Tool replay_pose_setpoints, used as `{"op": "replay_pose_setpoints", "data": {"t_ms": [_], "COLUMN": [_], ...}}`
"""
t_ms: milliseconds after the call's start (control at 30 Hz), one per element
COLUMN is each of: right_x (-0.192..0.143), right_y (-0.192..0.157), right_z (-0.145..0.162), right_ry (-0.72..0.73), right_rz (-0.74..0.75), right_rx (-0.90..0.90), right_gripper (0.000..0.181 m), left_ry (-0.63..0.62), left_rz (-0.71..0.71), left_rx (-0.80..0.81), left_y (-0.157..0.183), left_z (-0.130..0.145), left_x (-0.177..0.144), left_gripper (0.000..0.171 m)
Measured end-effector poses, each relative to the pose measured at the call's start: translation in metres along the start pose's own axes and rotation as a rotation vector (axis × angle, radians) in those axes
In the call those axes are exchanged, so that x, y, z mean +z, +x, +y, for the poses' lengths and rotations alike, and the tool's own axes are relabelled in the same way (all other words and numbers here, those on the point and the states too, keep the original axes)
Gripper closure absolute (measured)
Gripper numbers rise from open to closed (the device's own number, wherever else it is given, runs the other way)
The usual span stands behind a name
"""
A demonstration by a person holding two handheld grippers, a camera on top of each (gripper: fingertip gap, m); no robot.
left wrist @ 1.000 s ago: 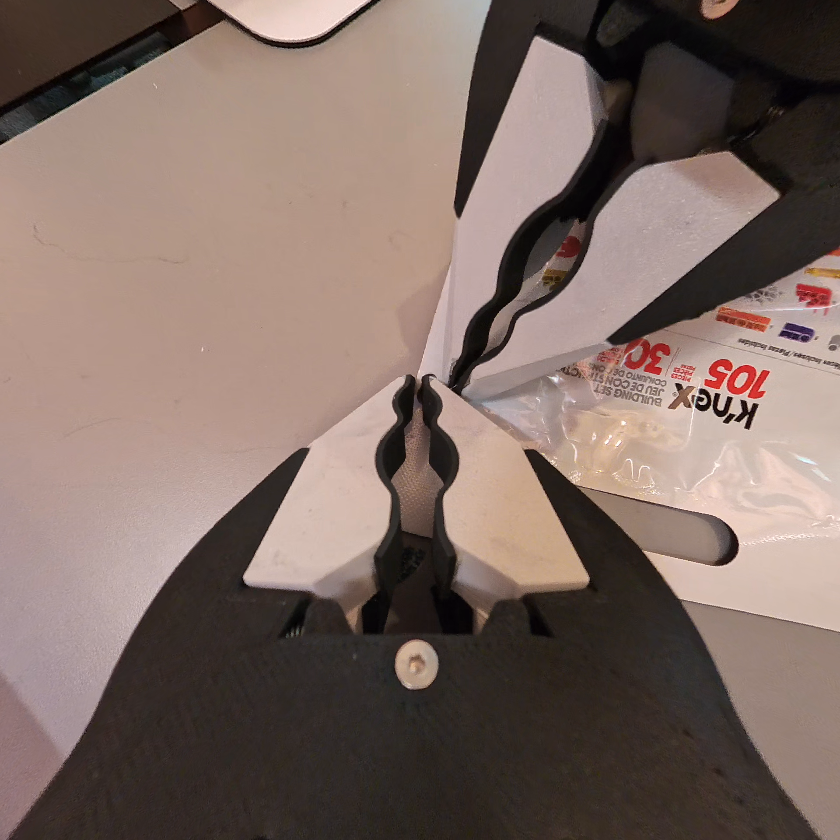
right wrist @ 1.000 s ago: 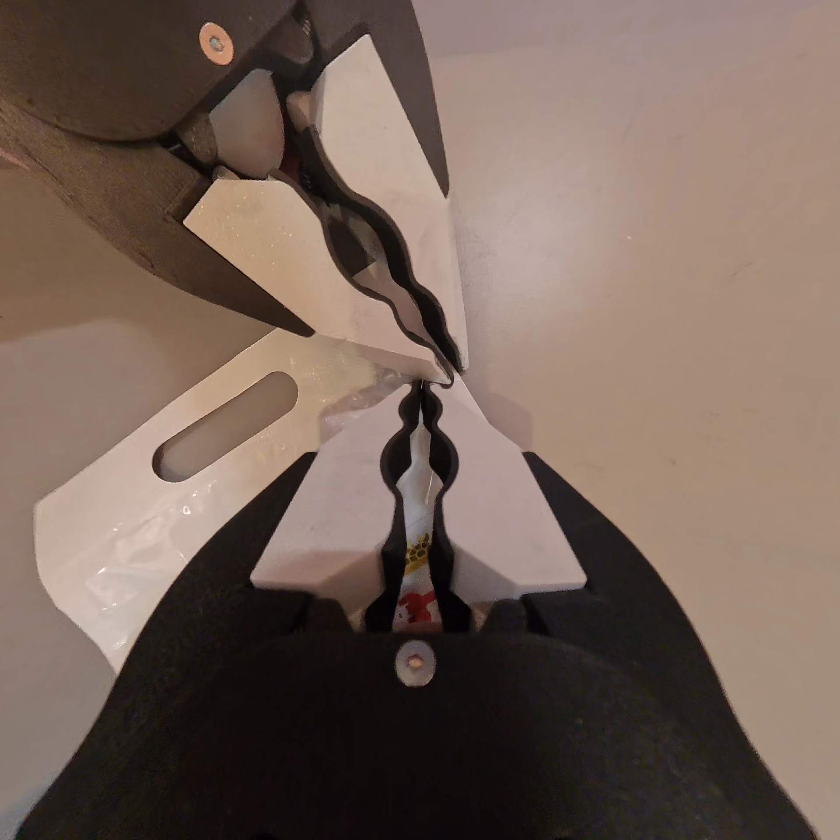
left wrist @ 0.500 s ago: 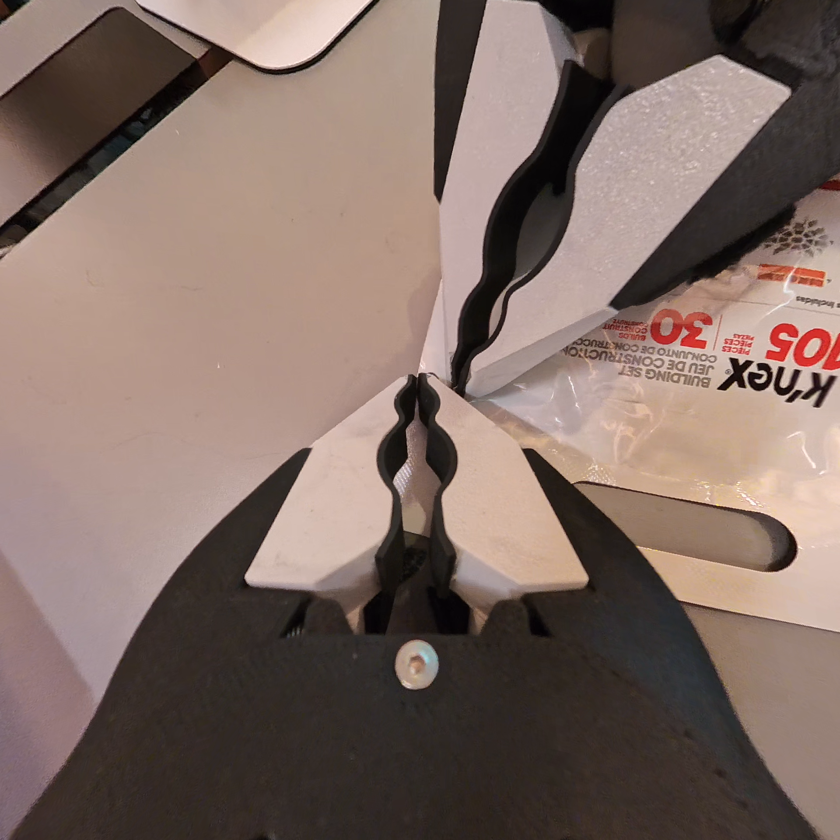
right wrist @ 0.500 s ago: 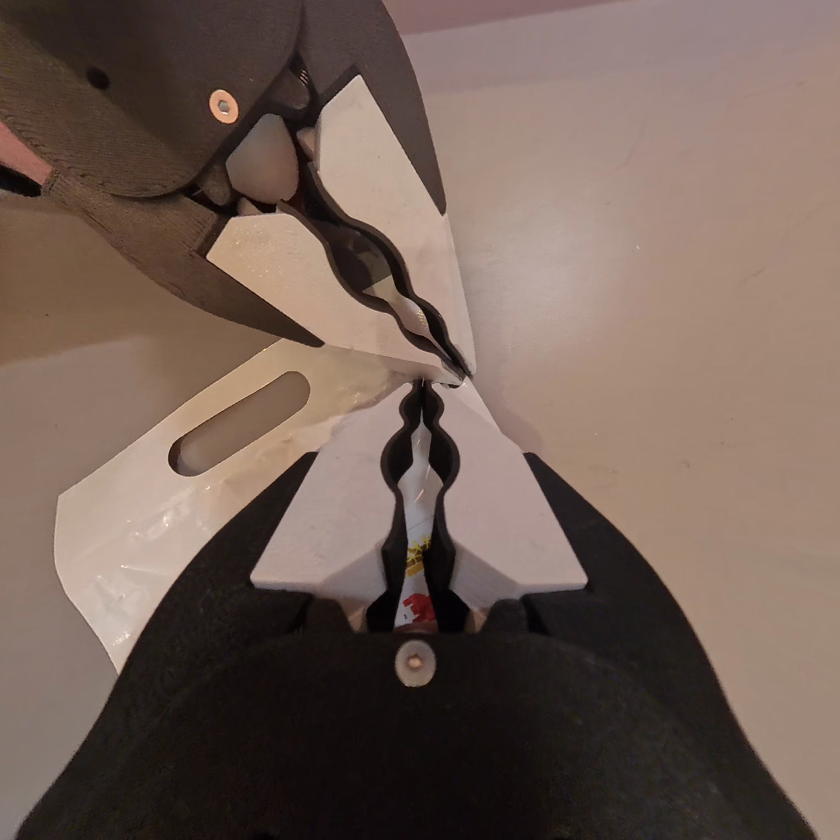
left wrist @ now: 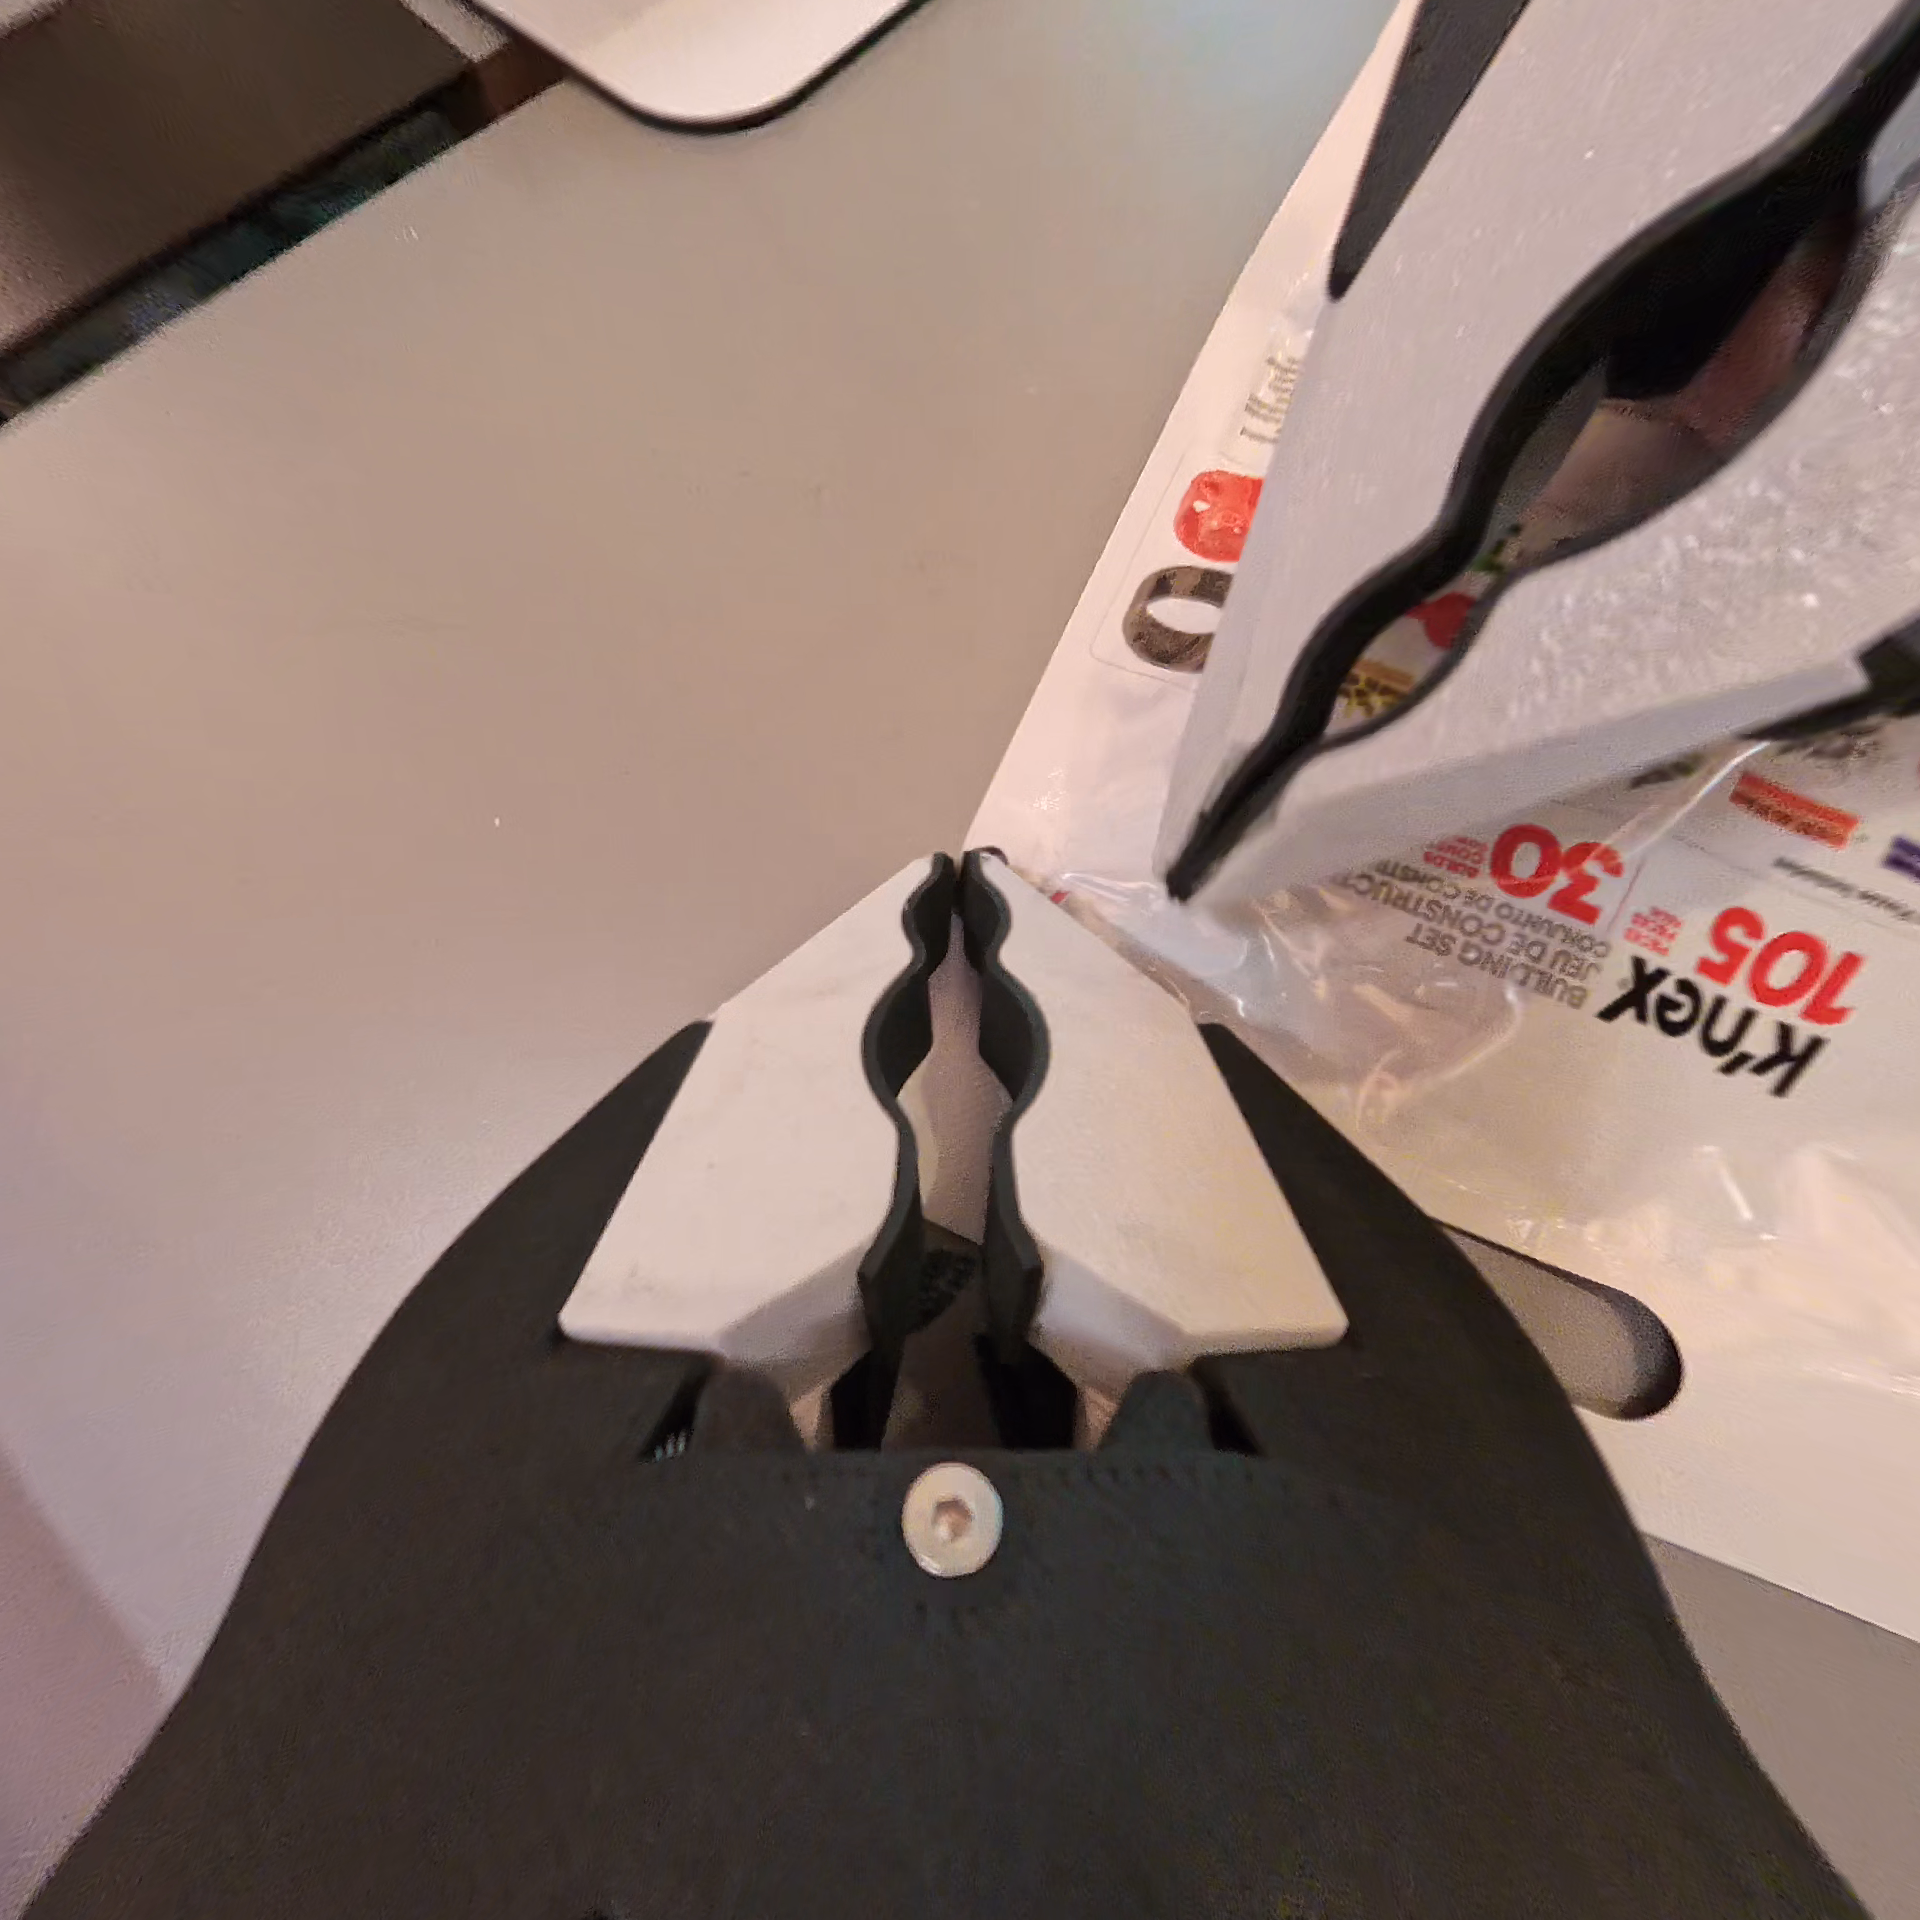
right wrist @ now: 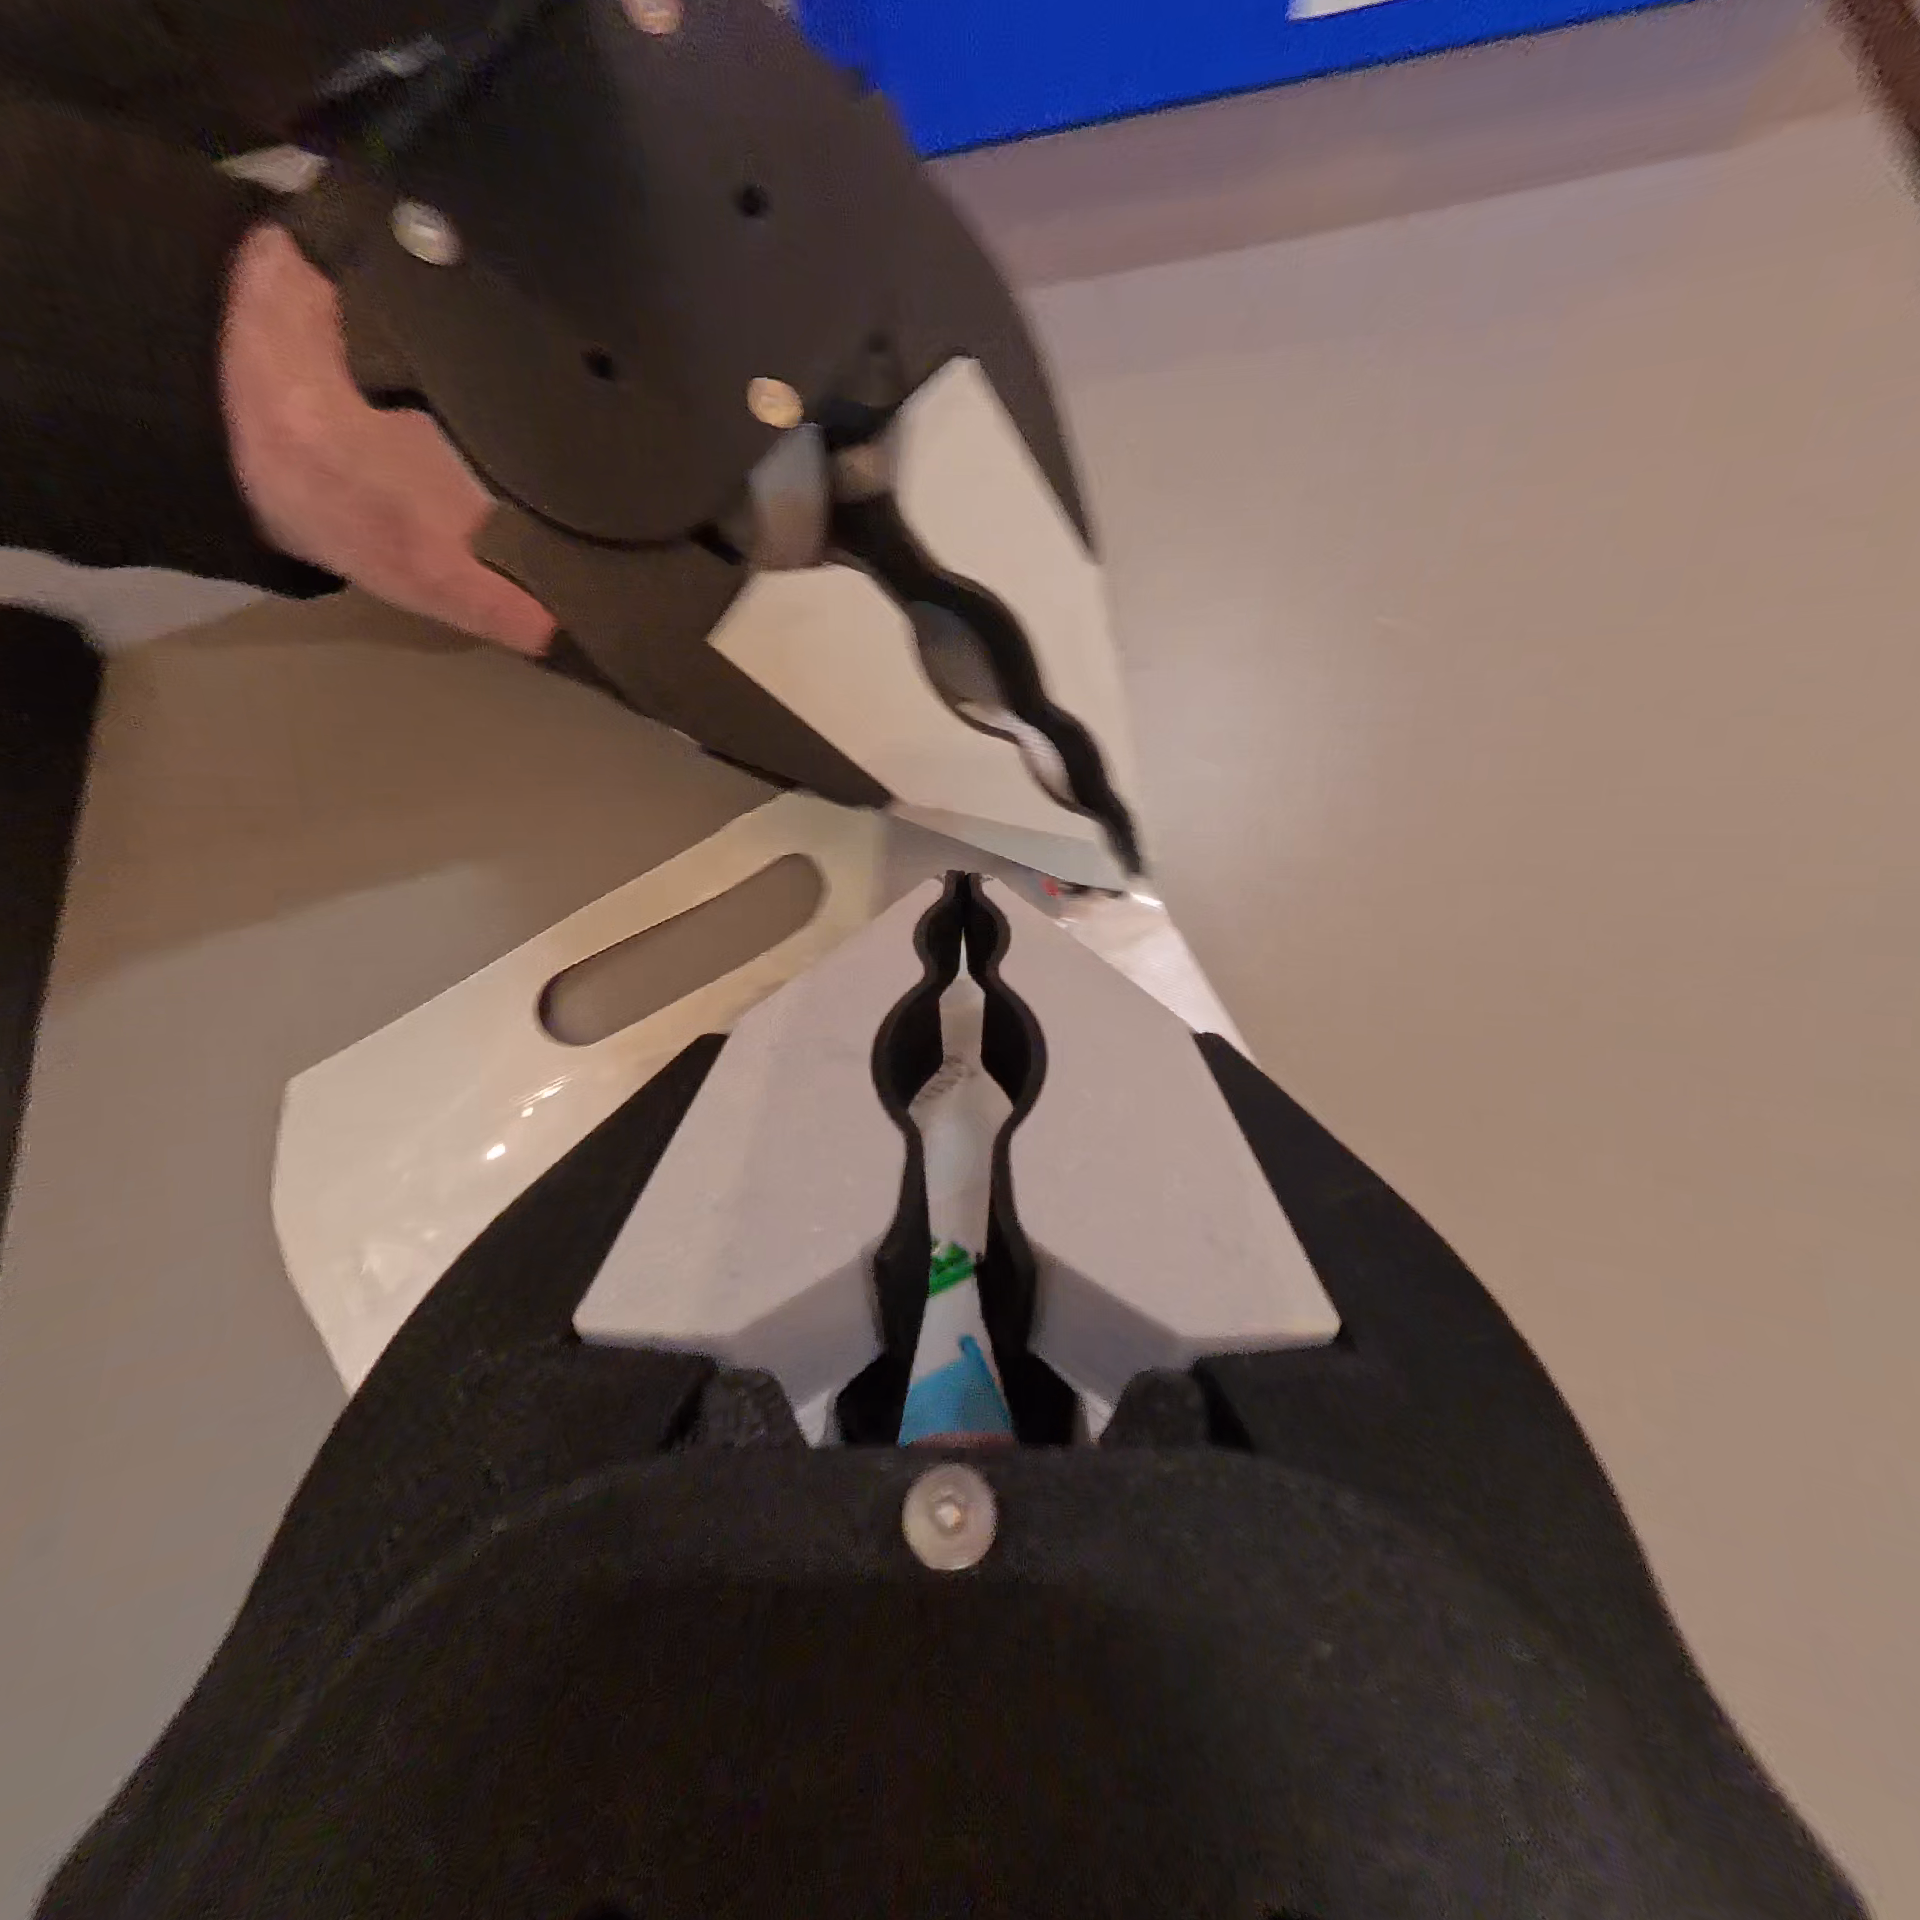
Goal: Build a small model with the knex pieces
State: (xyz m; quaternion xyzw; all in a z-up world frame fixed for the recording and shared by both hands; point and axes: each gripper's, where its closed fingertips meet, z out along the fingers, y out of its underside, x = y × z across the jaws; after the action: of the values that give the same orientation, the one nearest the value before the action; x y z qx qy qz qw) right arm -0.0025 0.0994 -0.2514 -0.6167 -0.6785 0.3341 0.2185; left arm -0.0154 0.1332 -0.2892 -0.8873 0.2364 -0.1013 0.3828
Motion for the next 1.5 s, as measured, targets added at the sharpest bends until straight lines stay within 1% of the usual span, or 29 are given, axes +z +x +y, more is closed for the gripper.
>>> {"op": "replay_pose_setpoints", "data": {"t_ms": [33,67,100,167,300,367,433,533,667,933,1200,1300,1367,1400,1433,1467,1500], "right_x": [0.0,0.002,0.005,0.012,0.018,0.024,0.029,0.029,0.03,0.027,0.021,0.018,0.015,0.015,0.016,0.02,0.023], "right_y": [0.004,0.007,0.009,0.008,0.01,0.008,0.011,0.018,0.016,0.01,0.004,0.002,-0.003,-0.014,-0.034,-0.049,-0.055], "right_z": [0.001,0.004,0.007,0.014,0.013,0.013,0.016,0.016,0.017,0.018,0.021,0.023,0.024,0.026,0.03,0.034,0.034], "right_ry": [-0.007,-0.026,-0.049,-0.101,-0.125,-0.146,-0.173,-0.168,-0.176,-0.166,-0.159,-0.161,-0.16,-0.161,-0.173,-0.194,-0.205], "right_rz": [-0.003,-0.006,0.005,0.018,0.026,0.015,0.039,0.047,0.027,-0.021,0.034,0.045,0.043,-0.004,-0.084,-0.083,-0.055], "right_rx": [0.04,0.071,0.077,0.06,0.031,0.0,-0.02,0.013,-0.017,-0.02,-0.109,-0.121,-0.133,-0.15,-0.183,-0.238,-0.272], "right_gripper": [0.181,0.175,0.163,0.154,0.157,0.164,0.165,0.181,0.181,0.181,0.181,0.181,0.181,0.181,0.181,0.181,0.181], "left_ry": [0.0,0.001,0.004,0.008,0.005,0.005,0.005,0.005,0.006,0.004,0.002,0.001,0.001,0.001,-0.007,-0.005,-0.007], "left_rz": [0.016,0.027,0.041,0.067,0.066,0.055,0.063,0.065,0.047,-0.046,-0.108,-0.102,-0.112,-0.122,-0.143,-0.138,-0.143], "left_rx": [-0.021,-0.022,-0.029,-0.058,-0.055,-0.04,-0.051,-0.049,-0.026,0.096,0.177,0.175,0.186,0.197,0.195,0.183,0.189], "left_y": [0.0,0.0,0.001,0.002,0.002,0.001,0.002,0.002,0.002,0.003,0.003,0.004,0.004,0.004,0.001,0.0,0.001], "left_z": [0.0,0.0,0.0,0.0,0.001,0.001,0.001,0.001,0.001,0.001,0.001,0.001,0.001,0.001,0.0,-0.001,-0.001], "left_x": [0.0,-0.001,-0.002,-0.004,-0.004,-0.003,-0.003,-0.004,-0.003,-0.002,0.0,0.0,0.0,0.001,0.002,0.003,0.003], "left_gripper": [0.171,0.171,0.171,0.17,0.171,0.171,0.171,0.171,0.171,0.171,0.171,0.171,0.171,0.171,0.17,0.17,0.17]}}
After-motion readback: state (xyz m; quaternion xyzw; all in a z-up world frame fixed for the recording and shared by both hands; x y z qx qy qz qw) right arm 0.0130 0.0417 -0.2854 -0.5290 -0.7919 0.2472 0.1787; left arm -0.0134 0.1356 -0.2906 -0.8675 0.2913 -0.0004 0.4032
